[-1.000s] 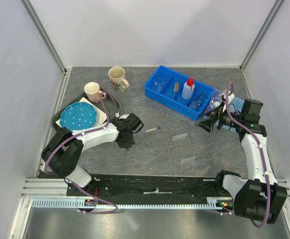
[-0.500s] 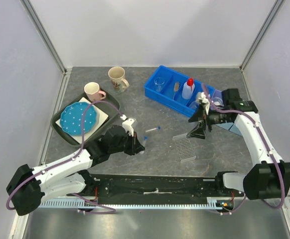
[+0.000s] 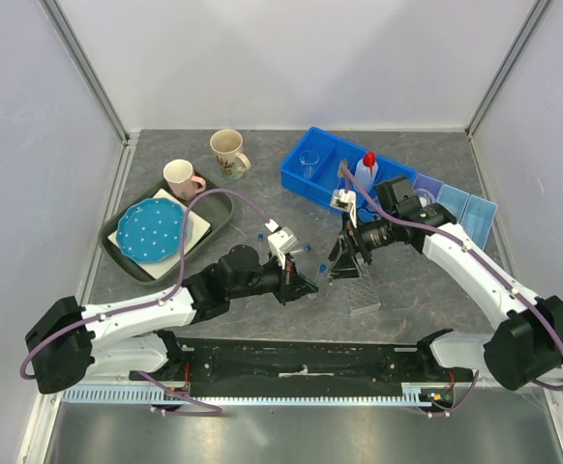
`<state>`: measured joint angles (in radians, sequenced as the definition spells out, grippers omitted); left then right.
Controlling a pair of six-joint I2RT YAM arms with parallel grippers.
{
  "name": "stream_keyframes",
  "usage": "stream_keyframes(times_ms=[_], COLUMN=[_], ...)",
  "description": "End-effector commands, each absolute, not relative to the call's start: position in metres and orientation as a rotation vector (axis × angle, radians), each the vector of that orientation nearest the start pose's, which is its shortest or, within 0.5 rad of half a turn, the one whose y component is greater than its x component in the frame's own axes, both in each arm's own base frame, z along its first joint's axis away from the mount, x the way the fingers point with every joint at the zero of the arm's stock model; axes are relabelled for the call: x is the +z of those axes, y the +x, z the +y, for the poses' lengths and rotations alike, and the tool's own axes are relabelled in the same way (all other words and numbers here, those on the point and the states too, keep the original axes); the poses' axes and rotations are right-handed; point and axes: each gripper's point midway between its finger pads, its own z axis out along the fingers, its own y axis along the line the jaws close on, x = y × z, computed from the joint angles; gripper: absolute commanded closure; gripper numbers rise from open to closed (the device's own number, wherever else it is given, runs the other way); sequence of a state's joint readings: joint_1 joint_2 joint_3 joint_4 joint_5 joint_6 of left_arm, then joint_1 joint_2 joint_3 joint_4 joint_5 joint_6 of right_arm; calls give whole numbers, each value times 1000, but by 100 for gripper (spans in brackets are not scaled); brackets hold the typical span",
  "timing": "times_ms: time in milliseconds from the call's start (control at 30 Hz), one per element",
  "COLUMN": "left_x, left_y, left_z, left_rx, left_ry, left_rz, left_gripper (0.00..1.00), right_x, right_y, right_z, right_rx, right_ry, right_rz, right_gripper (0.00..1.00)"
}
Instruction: Organize the chemistry lab equipment
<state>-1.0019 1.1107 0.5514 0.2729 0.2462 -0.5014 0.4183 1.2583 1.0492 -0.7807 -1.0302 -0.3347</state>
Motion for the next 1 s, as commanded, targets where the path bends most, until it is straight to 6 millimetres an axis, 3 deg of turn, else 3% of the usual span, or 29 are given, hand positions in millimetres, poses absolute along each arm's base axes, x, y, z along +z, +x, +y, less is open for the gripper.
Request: stream_keyframes(times_ms=[0,200,433,700,767,800,867,933,967], left_x=[210,209,202,201,201,199,198,195,194], left_y=[148,149,157,164,164,164,164,164,164], left_z=[-358,-364,-367,-364,-364,-364,-364,-363,-362], left_rx=[-1263,-1248,-1206,-1165,-1161,-1159,-1157,-1157,-1155], left_ry=[720,716,701,672,672,670,667,661,657], left_rz=[1748,1757,1793,1806,1811,1816,1823,1835,1840], left_gripper=[98,98,98,98,98,98,98,90,76], right_x=[205,202,200,197,198,198,199,201,202], right_y=[192,186,181,178,177,178,179,181,183], right_z=[249,254,256,255,255,255,256,256,255], right_rx=[1392,1467,1524,1525,1528,1529,1526,1511,1498], right_ry=[-1044,-1014,-1005,-1005,-1008,-1008,-1010,-1015,-1016], right_rz=[2062,2081,2089,2098,2093,2092,2088,2080,2074], right_gripper=[14,27,56,58,66,76,83,89,89])
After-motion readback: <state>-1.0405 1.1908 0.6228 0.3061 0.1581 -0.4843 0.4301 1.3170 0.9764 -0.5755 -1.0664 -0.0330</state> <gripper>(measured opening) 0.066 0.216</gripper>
